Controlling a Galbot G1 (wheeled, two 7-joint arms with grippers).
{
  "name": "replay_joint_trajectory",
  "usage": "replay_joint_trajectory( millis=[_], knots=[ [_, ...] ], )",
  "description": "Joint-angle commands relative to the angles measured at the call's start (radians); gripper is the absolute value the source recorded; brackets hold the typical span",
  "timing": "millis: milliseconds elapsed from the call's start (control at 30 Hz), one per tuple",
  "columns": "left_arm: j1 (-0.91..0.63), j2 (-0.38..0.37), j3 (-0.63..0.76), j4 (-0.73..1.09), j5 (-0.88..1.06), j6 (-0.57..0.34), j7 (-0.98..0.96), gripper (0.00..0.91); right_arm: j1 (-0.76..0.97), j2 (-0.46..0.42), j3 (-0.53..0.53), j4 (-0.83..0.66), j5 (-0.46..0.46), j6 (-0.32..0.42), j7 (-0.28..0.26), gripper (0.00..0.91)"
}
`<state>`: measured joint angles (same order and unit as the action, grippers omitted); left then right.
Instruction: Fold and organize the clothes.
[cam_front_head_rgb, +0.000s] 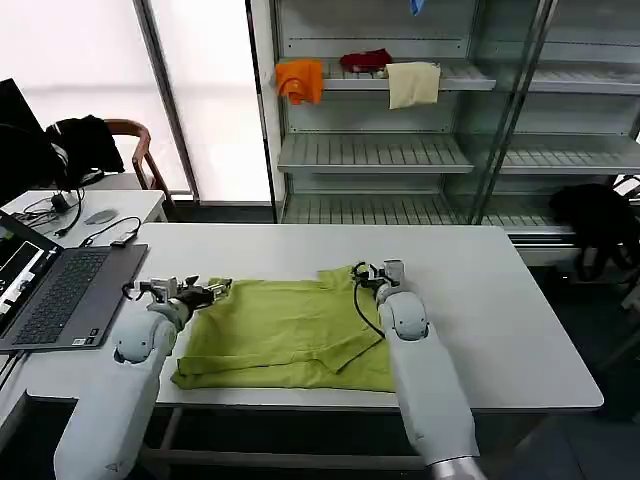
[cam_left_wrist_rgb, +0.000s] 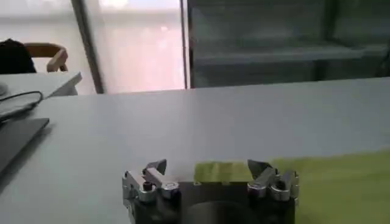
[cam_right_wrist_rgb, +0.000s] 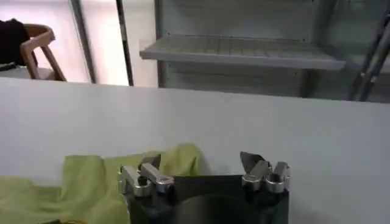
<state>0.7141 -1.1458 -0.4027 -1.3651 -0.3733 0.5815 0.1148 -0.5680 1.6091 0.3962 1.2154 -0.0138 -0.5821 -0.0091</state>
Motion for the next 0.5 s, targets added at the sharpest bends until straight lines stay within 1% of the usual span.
replay_joint_trajectory(
  millis=[33,67,100,133,167,200,233,267,367,500],
  knots=[
    [-0.019,0.003,-0.003,0.051,0.001,-0.001,0.012,0.544,0.027,0.049,0.002,-0.059,-0.026,0.0,-0.008,0.635],
    [-0.019,0.002,-0.003,0.051,0.001,-0.001,0.012,0.403,0.024,0.049,0.002,-0.06,-0.031,0.0,-0.011,0.544],
    [-0.018,0.003,-0.003,0.048,0.001,-0.001,0.013,0.353,0.022,0.049,0.003,-0.061,-0.034,0.0,-0.017,0.484],
    [-0.016,0.003,-0.003,0.046,0.001,-0.001,0.014,0.232,0.019,0.049,0.004,-0.06,-0.034,0.0,-0.019,0.333],
    [-0.015,0.003,-0.002,0.045,0.001,-0.001,0.014,0.212,0.017,0.049,0.003,-0.059,-0.037,0.0,-0.022,0.262],
    [-0.013,0.003,-0.002,0.043,0.002,-0.001,0.016,0.151,0.015,0.049,0.001,-0.058,-0.043,0.0,-0.026,0.141],
    [-0.011,0.003,-0.001,0.041,0.003,-0.001,0.017,0.131,0.012,0.049,-0.001,-0.055,-0.046,0.001,-0.029,0.081],
    [-0.008,0.002,-0.001,0.039,0.004,-0.001,0.018,0.101,0.009,0.049,-0.002,-0.053,-0.048,0.0,-0.031,0.0],
    [0.001,0.001,-0.001,0.029,0.01,-0.001,0.027,0.03,0.001,0.049,-0.007,-0.044,-0.054,0.0,-0.04,0.0],
    [0.016,0.0,0.0,0.0,0.018,-0.002,0.047,0.01,-0.018,0.049,-0.01,-0.028,-0.053,0.0,-0.047,0.0]
  ],
)
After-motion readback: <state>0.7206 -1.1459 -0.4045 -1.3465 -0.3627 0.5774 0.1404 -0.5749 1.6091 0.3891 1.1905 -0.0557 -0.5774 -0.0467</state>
